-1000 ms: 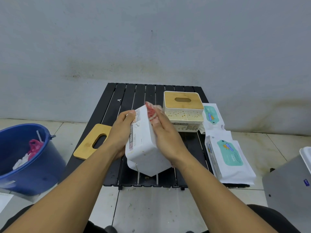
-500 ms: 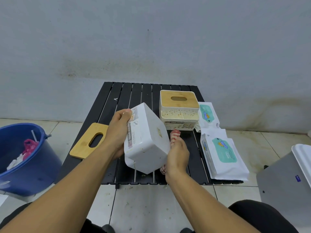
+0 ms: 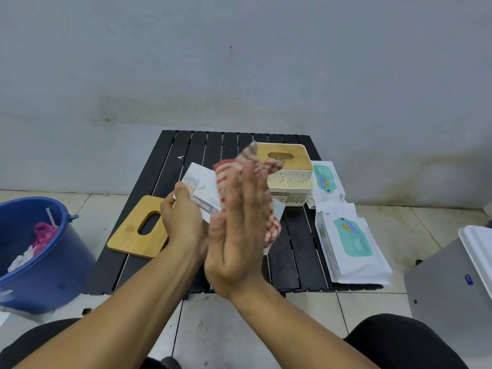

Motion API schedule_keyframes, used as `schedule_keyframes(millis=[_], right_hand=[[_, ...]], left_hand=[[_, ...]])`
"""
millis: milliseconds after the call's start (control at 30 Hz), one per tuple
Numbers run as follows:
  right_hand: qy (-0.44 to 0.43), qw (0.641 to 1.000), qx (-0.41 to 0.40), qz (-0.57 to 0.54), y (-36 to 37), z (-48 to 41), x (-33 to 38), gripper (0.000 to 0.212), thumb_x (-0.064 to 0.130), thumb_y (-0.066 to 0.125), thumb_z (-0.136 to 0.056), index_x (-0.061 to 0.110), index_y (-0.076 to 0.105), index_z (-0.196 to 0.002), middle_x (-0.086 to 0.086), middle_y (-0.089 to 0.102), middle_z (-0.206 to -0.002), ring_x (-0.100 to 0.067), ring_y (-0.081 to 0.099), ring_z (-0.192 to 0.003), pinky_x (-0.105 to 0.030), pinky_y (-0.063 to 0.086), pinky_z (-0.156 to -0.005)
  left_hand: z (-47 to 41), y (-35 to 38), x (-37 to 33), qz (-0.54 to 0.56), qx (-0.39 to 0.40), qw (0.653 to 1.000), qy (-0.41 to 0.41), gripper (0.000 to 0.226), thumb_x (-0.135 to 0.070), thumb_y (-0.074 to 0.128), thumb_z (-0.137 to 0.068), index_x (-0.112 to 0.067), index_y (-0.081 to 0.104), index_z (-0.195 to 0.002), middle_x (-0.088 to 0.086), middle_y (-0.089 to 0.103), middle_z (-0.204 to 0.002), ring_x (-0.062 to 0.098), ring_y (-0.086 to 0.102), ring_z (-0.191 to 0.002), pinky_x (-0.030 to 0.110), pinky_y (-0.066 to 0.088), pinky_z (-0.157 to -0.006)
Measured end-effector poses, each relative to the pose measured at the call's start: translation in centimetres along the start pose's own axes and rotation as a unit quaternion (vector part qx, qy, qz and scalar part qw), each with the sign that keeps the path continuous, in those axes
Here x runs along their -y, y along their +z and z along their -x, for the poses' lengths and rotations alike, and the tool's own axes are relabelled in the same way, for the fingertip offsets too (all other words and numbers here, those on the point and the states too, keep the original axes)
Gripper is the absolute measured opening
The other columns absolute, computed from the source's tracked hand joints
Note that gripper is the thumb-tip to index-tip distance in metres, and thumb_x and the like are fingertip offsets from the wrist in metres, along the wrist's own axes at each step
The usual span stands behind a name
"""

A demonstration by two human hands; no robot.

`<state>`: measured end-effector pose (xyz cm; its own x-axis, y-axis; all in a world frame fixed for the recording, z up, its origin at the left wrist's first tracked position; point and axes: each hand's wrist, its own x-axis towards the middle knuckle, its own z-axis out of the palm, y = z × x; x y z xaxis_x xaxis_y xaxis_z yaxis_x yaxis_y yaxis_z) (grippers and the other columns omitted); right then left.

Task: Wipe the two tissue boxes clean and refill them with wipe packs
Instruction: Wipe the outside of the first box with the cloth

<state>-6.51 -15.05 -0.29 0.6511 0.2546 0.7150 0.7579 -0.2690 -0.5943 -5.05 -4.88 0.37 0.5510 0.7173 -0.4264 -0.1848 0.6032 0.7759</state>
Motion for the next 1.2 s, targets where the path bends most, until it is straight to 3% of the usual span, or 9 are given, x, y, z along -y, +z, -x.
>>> schedule_keyframes(millis=[133, 267, 400, 533, 633, 733, 867, 1067, 1200], right_hand=[[-0.035, 0.998, 0.015, 0.044, 0.7, 1.1, -0.7, 0.056, 0.035, 0.02, -0.107, 0.009, 0.025, -0.157, -0.014, 0.017, -0.168, -0.034, 0.007, -0.156, -0.06, 0.01, -0.123], [0.069, 0.997, -0.032, 0.02, 1.0, 1.3, -2.5, 0.057, 0.03, 0.024, -0.107, 0.011, 0.017, -0.16, -0.007, 0.01, -0.17, -0.028, 0.005, -0.157, -0.063, 0.01, -0.122], [0.172, 0.98, -0.069, -0.073, 1.0, 0.7, -3.4, 0.054, 0.029, 0.025, -0.109, 0.027, 0.01, -0.161, 0.013, 0.0, -0.17, -0.011, -0.003, -0.156, -0.055, 0.009, -0.125], [0.295, 0.934, -0.086, -0.184, 0.8, -0.6, -4.9, 0.056, 0.065, 0.025, -0.101, 0.057, 0.009, -0.154, 0.026, 0.007, -0.165, -0.004, 0.01, -0.154, -0.048, 0.025, -0.123], [0.322, 0.926, -0.075, -0.183, 0.0, -1.0, -5.0, 0.068, 0.079, 0.022, -0.092, 0.055, 0.009, -0.155, 0.022, 0.01, -0.165, -0.007, 0.018, -0.152, -0.044, 0.034, -0.12], [0.198, 0.975, -0.054, -0.085, -0.6, -1.2, -3.4, 0.068, 0.058, 0.019, -0.103, 0.026, 0.007, -0.162, 0.012, 0.0, -0.169, -0.009, -0.001, -0.156, -0.047, 0.017, -0.126], [0.003, 1.0, 0.013, -0.025, -1.0, -1.7, -0.1, 0.065, 0.04, 0.022, -0.106, 0.001, 0.022, -0.157, -0.013, 0.014, -0.168, -0.031, 0.003, -0.157, -0.061, 0.011, -0.122], [-0.217, 0.96, 0.101, 0.148, -1.2, -1.1, -0.3, 0.059, 0.043, 0.02, -0.105, 0.015, 0.044, -0.151, -0.012, 0.028, -0.164, -0.035, 0.014, -0.155, -0.063, 0.008, -0.122], [-0.264, 0.948, 0.107, 0.143, -1.1, 0.3, -3.1, 0.053, 0.044, 0.026, -0.105, 0.027, 0.028, -0.155, -0.004, 0.008, -0.169, -0.038, 0.014, -0.154, -0.063, 0.012, -0.121]], left_hand=[[0.2, -0.2, -1.1, -0.011, 0.004, 1.0, -0.025, 0.041, -0.042, 0.05, -0.107, -0.009, 0.069, -0.121, 0.002, 0.076, -0.079, 0.015, 0.069, -0.057, 0.02, 0.051, -0.044], [-0.3, -0.2, -2.2, 0.043, 0.03, 0.998, -0.043, 0.03, -0.042, 0.052, -0.107, -0.019, 0.071, -0.108, 0.0, 0.081, -0.094, 0.02, 0.077, -0.077, 0.042, 0.064, -0.069], [-0.1, 0.0, -2.3, 0.054, 0.018, 0.997, -0.049, 0.026, -0.036, 0.051, -0.109, -0.019, 0.067, -0.099, -0.004, 0.078, -0.075, 0.015, 0.074, -0.058, 0.037, 0.061, -0.053], [0.2, 0.2, -2.5, 0.048, 0.026, 0.998, -0.044, 0.027, -0.038, 0.049, -0.109, -0.02, 0.068, -0.101, -0.003, 0.079, -0.078, 0.015, 0.074, -0.059, 0.037, 0.061, -0.051], [0.4, 0.2, -2.4, 0.032, 0.041, 0.998, -0.023, 0.028, -0.039, 0.049, -0.109, -0.02, 0.068, -0.104, -0.003, 0.08, -0.084, 0.015, 0.075, -0.063, 0.037, 0.063, -0.063], [0.8, 0.5, -1.9, -0.006, 0.03, 0.999, 0.019, 0.034, -0.038, 0.048, -0.109, -0.009, 0.062, -0.12, 0.002, 0.078, -0.09, 0.015, 0.072, -0.064, 0.032, 0.058, -0.057], [0.8, 0.5, -1.3, -0.044, 0.009, 0.998, 0.036, 0.047, -0.039, 0.049, -0.108, 0.0, 0.056, -0.132, 0.019, 0.074, -0.112, 0.025, 0.072, -0.074, 0.026, 0.055, -0.052], [0.2, -0.2, -1.4, -0.033, 0.064, 0.997, 0.039, 0.018, -0.023, 0.049, -0.105, -0.01, 0.06, -0.109, 0.002, 0.065, -0.094, 0.01, 0.067, -0.074, 0.018, 0.056, -0.059], [-0.2, -0.6, -2.6, -0.01, 0.05, 0.998, -0.034, 0.036, -0.035, 0.049, -0.105, -0.008, 0.068, -0.119, 0.022, 0.072, -0.115, 0.033, 0.073, -0.102, 0.042, 0.059, -0.091]])
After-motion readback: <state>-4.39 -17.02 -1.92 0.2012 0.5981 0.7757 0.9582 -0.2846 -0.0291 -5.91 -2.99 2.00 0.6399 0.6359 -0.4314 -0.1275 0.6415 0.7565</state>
